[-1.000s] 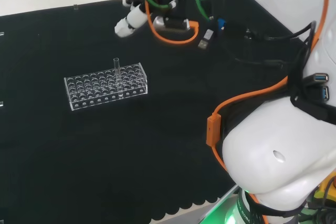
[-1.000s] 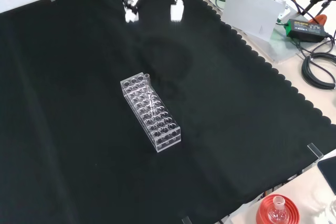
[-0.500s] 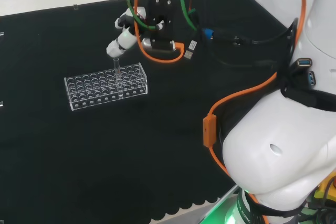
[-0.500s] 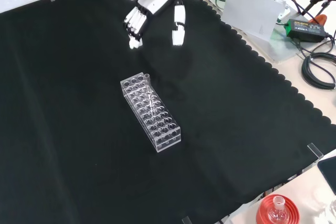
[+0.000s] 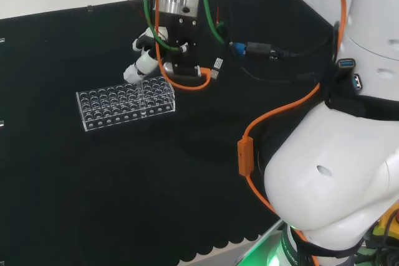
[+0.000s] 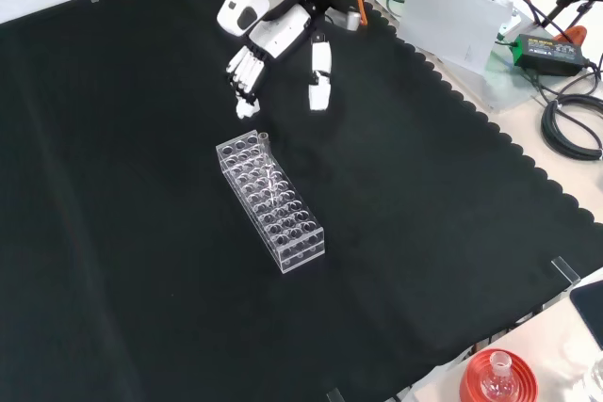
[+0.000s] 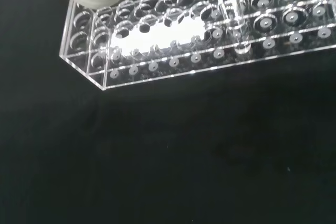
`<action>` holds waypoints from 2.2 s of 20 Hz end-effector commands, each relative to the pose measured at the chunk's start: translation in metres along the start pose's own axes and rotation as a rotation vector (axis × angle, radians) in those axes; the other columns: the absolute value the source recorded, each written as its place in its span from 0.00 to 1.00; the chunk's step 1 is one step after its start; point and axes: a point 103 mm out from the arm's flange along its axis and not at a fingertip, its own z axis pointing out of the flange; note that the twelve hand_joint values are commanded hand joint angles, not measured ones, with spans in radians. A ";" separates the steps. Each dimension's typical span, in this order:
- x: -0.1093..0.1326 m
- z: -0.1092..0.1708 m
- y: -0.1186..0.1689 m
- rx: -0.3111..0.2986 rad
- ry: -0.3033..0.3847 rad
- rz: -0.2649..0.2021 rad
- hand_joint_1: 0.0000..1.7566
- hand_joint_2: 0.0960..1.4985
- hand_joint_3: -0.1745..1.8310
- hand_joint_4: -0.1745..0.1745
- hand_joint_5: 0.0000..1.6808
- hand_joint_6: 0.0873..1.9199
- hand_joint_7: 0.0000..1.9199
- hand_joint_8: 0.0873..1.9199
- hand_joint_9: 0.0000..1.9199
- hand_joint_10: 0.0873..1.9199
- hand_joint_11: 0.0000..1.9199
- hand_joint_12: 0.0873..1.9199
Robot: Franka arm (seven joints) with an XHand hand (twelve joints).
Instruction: Pick up the test tube.
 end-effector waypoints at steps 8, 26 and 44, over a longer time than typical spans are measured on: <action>-0.004 0.014 0.044 0.014 -0.070 -0.044 0.51 0.44 0.35 0.39 0.18 0.24 0.19 0.39 0.14 0.45 0.00 0.77; -0.013 0.021 0.058 0.048 -0.114 -0.060 0.58 0.42 0.39 0.36 0.24 0.46 0.31 0.39 0.21 0.44 0.01 0.81; -0.008 0.018 0.065 0.005 -0.149 -0.059 0.62 0.41 0.45 0.11 0.44 0.47 0.56 0.34 0.41 0.36 0.17 0.76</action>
